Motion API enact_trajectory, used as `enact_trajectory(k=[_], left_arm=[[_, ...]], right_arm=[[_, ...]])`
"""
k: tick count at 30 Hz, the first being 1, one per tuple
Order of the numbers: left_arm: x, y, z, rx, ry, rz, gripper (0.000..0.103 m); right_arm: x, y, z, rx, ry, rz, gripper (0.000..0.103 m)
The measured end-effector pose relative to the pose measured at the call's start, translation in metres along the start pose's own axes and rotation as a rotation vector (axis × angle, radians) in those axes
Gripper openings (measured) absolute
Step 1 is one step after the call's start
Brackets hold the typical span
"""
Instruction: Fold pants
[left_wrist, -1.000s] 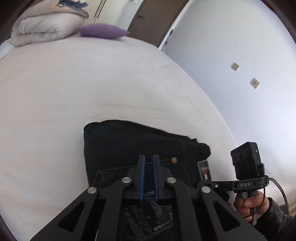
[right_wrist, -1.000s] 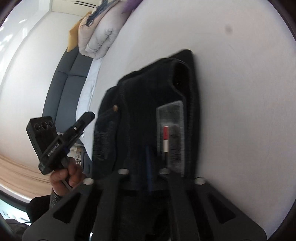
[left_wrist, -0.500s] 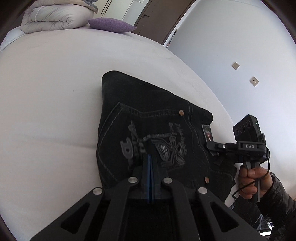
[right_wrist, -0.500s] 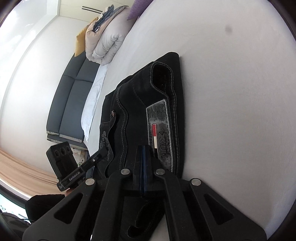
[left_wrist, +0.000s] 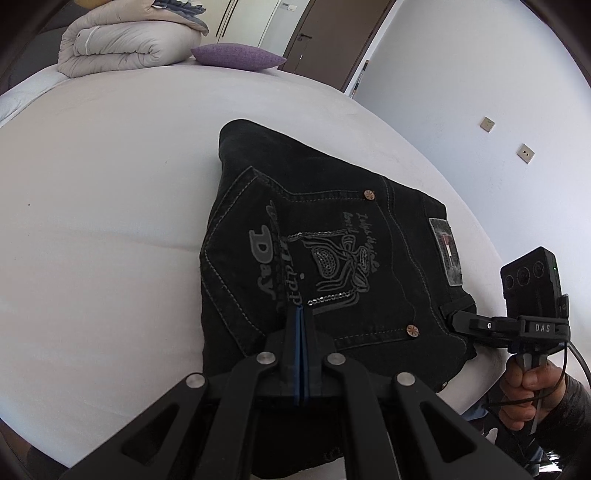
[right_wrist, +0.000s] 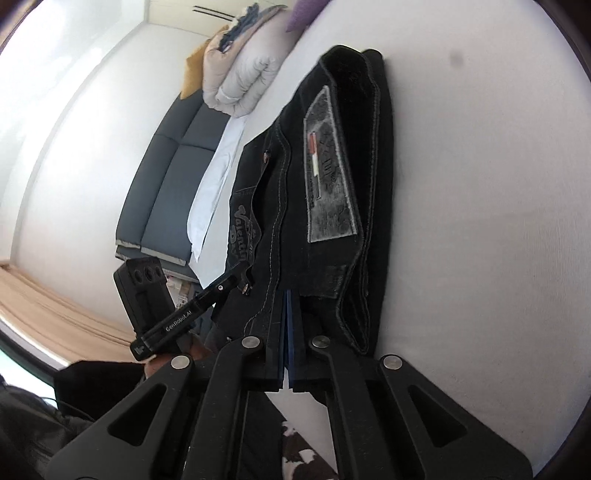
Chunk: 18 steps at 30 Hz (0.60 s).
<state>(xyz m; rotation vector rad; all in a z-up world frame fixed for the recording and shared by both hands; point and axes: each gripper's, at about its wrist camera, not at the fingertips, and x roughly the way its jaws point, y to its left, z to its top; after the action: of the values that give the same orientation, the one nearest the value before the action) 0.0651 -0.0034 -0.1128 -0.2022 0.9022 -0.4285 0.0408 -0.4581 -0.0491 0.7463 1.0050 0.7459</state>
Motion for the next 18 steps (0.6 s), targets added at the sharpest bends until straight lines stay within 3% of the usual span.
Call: enact_trajectory(k=[2, 14, 16, 17, 18], left_arm=[[0.001, -0.002, 0.004, 0.008, -0.001, 0.006, 0.003], [-0.009, -0.004, 0.006, 0.009, -0.009, 0.021, 0.003], [-0.019, -0.005, 0.010, 0.017, -0.016, 0.017, 0.003], [-0.025, -0.005, 0.014, 0.019, -0.020, 0.018, 0.005], [-0.032, -0.005, 0.017, 0.019, -0.030, 0.023, 0.016]], right_arm=[[0.004, 0.007, -0.003, -0.052, -0.011, -0.042, 0.000], [-0.023, 0.027, 0.000, -0.056, -0.021, -0.049, 0.004], [-0.033, 0.035, 0.003, -0.081, -0.032, -0.062, 0.009], [-0.039, 0.037, 0.006, -0.086, -0.045, -0.066, 0.020], [-0.045, 0.039, 0.009, -0.079, -0.061, -0.070, 0.042]])
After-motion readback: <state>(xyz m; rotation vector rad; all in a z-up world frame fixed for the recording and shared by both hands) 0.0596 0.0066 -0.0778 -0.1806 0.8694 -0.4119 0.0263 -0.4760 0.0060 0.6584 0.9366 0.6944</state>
